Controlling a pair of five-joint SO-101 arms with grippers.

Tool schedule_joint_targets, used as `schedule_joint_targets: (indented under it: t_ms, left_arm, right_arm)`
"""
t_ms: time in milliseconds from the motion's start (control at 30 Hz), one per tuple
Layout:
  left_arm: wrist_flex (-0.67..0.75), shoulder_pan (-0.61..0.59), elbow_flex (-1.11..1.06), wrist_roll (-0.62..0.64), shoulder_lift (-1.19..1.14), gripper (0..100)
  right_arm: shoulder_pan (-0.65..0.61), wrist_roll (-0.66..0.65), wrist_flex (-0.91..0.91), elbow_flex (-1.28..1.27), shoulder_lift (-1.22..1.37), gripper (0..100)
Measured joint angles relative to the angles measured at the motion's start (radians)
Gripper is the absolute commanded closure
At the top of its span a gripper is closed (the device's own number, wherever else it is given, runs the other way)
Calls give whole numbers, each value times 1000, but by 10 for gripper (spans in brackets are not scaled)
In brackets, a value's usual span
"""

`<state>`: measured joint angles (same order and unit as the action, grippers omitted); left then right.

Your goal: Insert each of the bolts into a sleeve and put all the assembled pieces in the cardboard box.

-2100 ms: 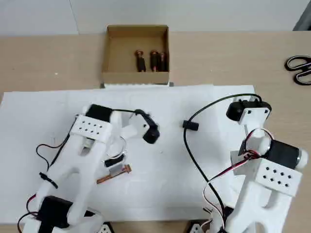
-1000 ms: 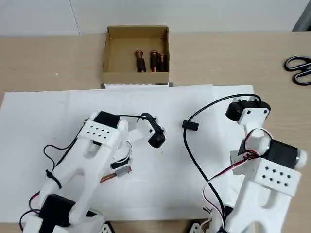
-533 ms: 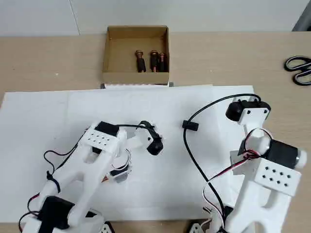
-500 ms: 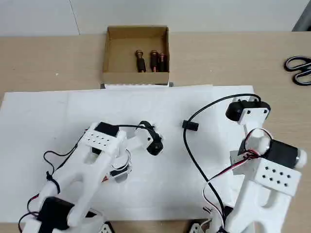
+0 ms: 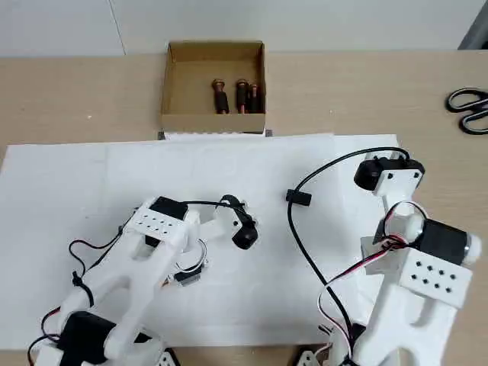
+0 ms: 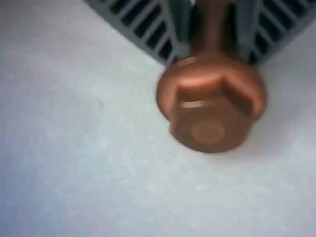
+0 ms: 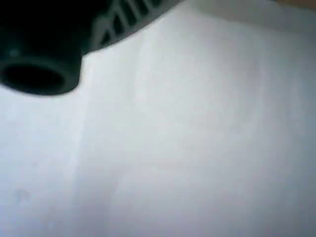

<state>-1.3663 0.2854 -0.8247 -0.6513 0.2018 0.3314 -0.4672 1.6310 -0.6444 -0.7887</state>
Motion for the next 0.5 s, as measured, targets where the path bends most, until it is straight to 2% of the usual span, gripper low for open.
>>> schedule_joint_targets:
  t_ms: [167, 400, 500]
  left_arm:
    - [-115, -8, 117, 3, -14, 994]
    - [-327, -8, 460, 6, -14, 994]
    - [-354, -8, 585, 25, -14, 994]
  right_arm:
    - [0, 0, 14, 0, 0, 996]
    - [-35, 0, 52, 44, -3, 996]
    - [-60, 0, 68, 86, -3, 996]
